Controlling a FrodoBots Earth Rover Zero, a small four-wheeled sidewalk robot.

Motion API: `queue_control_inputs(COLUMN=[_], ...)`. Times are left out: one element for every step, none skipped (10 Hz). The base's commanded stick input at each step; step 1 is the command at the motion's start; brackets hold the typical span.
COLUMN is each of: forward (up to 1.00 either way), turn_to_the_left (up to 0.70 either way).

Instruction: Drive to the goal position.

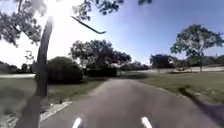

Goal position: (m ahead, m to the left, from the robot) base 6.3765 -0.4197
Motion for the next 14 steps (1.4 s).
queue_control_inputs(forward=[0.70, 0.70, 0.70, 0.70, 0.70, 0.70, 0.70, 0.70, 0.70, 0.70, 0.70, 0.70, 0.70, 0.70], turn_to_the_left=[0.00, 0.00, 0.00, 0.00, 0.00, 0.00, 0.00, 0.00, 0.00, 0.00, 0.00, 0.00, 0.00, 0.00])
